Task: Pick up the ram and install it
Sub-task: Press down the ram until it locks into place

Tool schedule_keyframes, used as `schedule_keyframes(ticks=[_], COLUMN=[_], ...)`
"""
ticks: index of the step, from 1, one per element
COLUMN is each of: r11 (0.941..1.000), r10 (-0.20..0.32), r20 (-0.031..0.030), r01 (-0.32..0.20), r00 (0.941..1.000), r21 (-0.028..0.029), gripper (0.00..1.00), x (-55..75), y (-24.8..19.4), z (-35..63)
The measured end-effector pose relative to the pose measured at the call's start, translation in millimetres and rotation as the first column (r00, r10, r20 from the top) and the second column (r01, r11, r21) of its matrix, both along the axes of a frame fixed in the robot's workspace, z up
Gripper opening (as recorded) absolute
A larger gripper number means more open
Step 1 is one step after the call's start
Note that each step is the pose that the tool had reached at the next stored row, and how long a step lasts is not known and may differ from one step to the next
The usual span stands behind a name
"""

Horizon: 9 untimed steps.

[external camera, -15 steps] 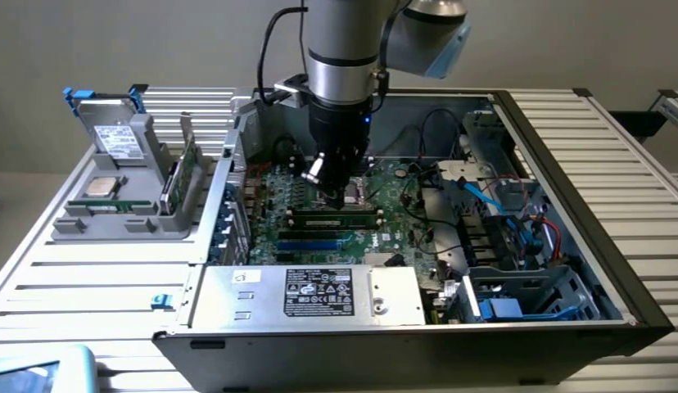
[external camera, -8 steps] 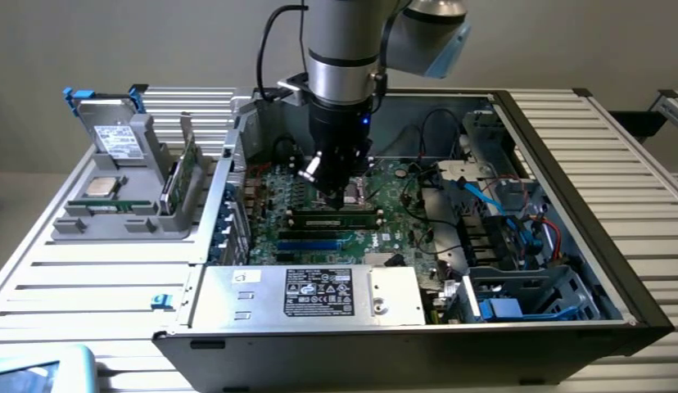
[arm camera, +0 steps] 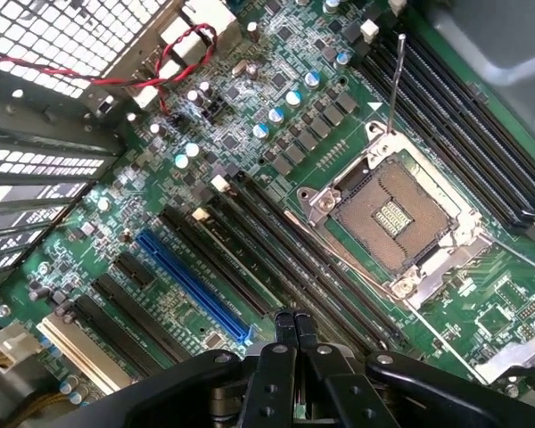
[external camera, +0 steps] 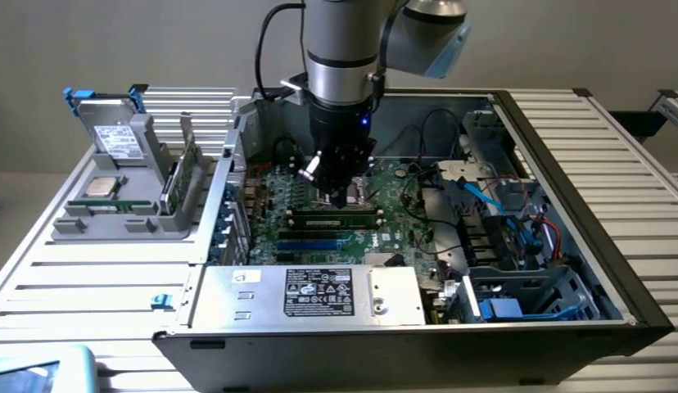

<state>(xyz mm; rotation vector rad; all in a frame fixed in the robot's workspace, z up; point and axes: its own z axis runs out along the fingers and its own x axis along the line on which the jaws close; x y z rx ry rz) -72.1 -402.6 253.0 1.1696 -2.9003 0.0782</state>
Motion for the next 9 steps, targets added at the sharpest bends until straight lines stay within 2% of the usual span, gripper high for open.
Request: schedule_keyframes(ticks=[5,9], r11=[0.9983,0.9942], r10=[-0.058,-0.108], r20=[0.0055,0.0084], r01=[0.058,0.108], r00=[0.9983,0.9941], r21=[0.0010,0.0016], gripper=[0.11,0.11], x=[0.0,-0.1], y=[0.0,0.0], z=[0.1,0.1])
